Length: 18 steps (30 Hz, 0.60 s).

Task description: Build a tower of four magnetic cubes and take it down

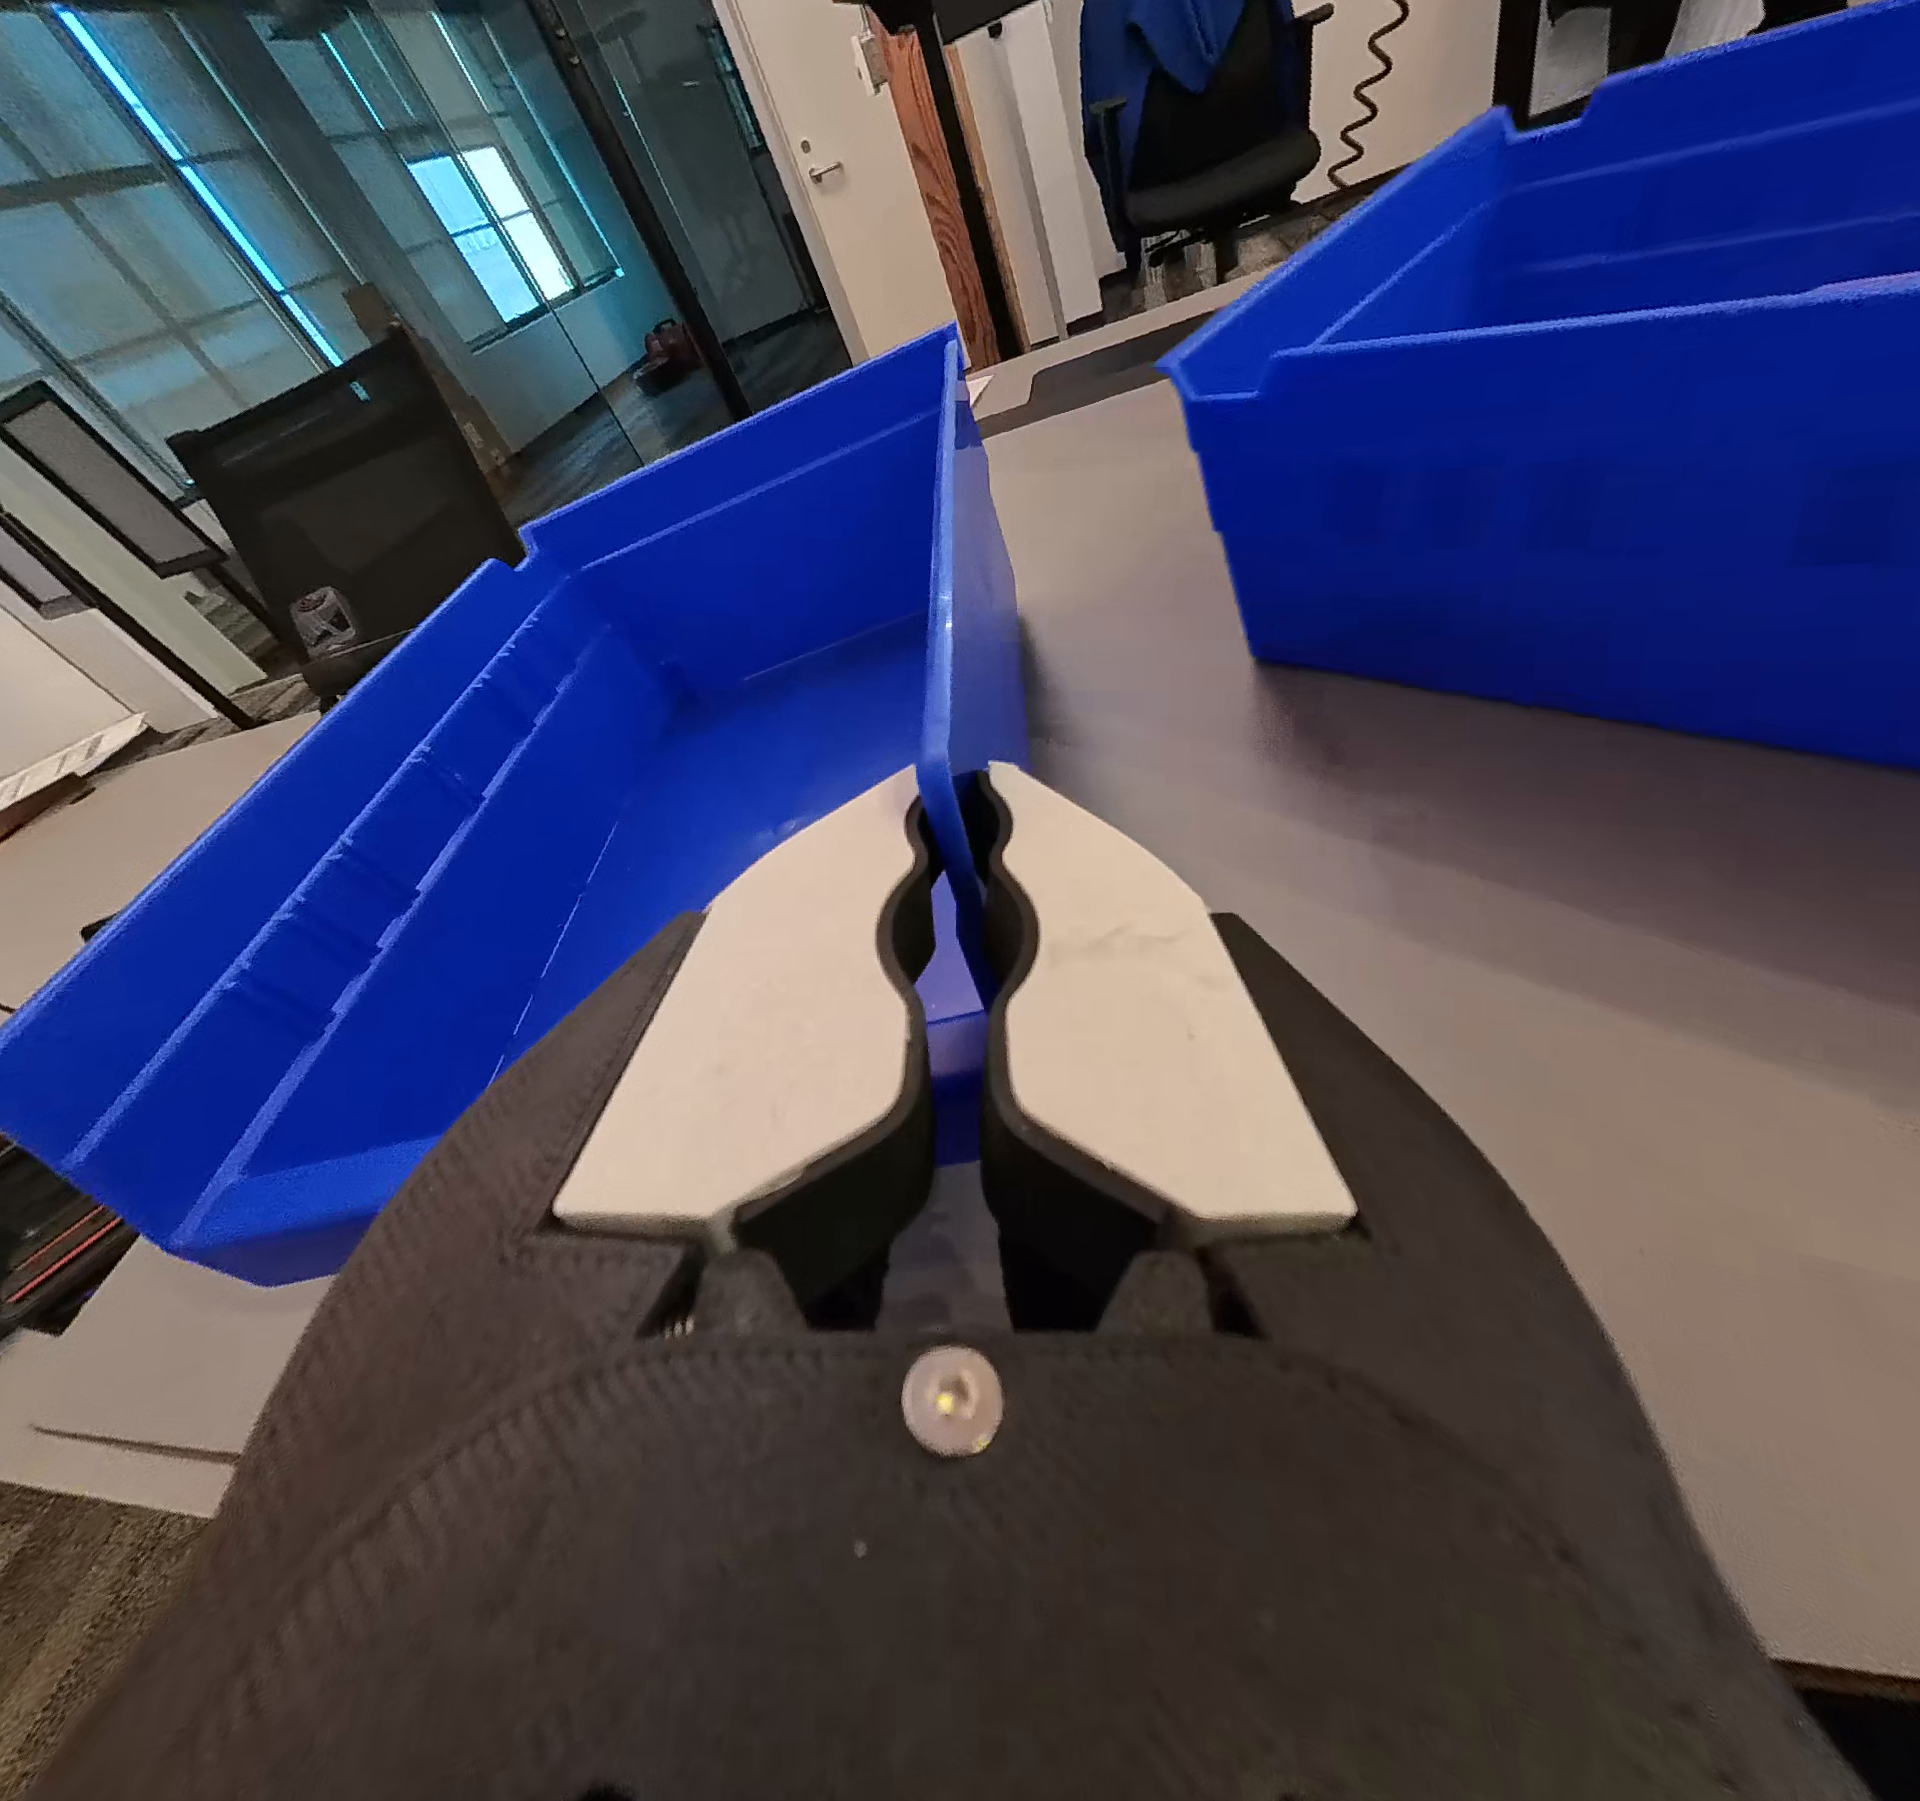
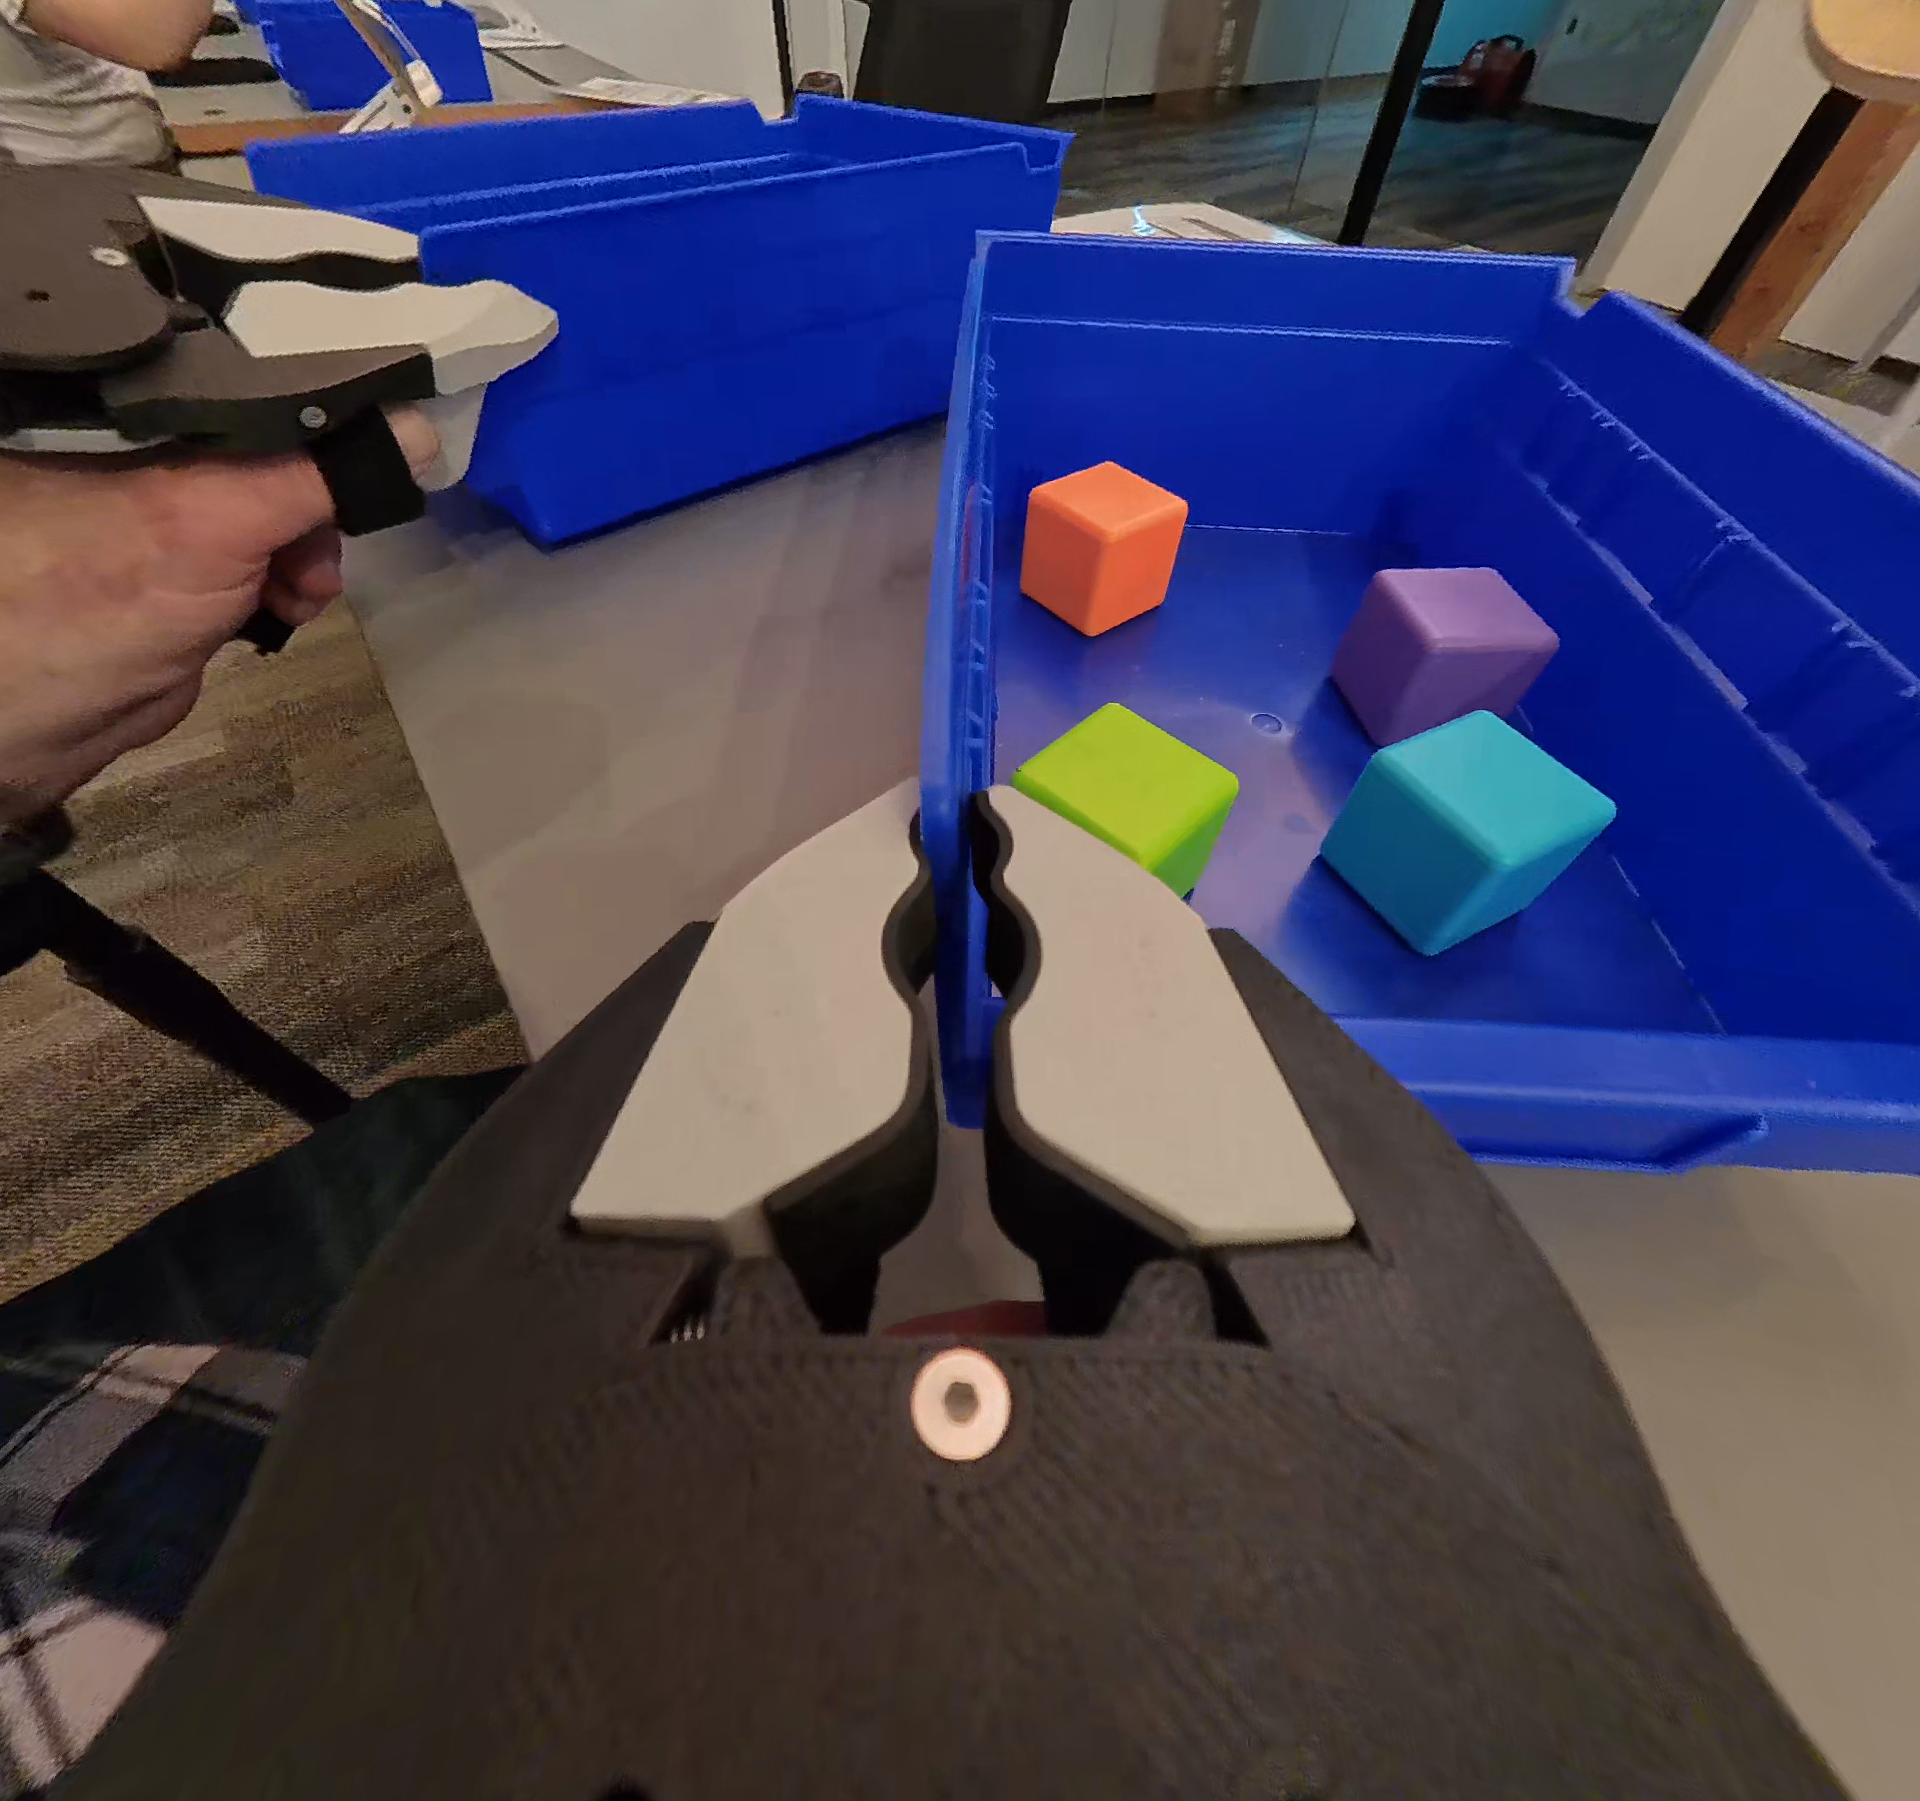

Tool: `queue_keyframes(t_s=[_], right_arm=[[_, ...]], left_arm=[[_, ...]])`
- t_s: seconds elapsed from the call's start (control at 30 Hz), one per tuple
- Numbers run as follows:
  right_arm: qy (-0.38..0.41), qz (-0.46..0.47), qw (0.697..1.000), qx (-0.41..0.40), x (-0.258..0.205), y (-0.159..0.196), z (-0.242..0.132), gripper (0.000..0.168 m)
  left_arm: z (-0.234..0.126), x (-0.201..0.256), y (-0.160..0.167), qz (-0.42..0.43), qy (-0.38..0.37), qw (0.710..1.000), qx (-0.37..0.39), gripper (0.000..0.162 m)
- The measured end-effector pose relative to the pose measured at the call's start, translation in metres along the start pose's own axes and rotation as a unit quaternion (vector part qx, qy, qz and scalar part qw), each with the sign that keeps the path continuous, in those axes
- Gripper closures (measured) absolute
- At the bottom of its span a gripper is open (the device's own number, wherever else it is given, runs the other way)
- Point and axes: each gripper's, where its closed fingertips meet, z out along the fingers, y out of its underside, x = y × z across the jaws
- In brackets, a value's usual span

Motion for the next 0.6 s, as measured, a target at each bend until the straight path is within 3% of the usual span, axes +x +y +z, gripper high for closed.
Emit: queue_keyframes(t_s=[0.53, 0.6], right_arm=[[-0.037, 0.000, 0.999, -0.023, 0.026, -0.032, 0.119, 0.162], [-0.060, 0.011, 0.998, -0.014, 0.027, -0.040, 0.122, 0.135]], left_arm=[[0.002, -0.019, 0.013, -0.018, -0.025, 0.999, -0.013, 0.158], [0.002, -0.022, 0.014, -0.022, -0.026, 0.999, -0.013, 0.158]])
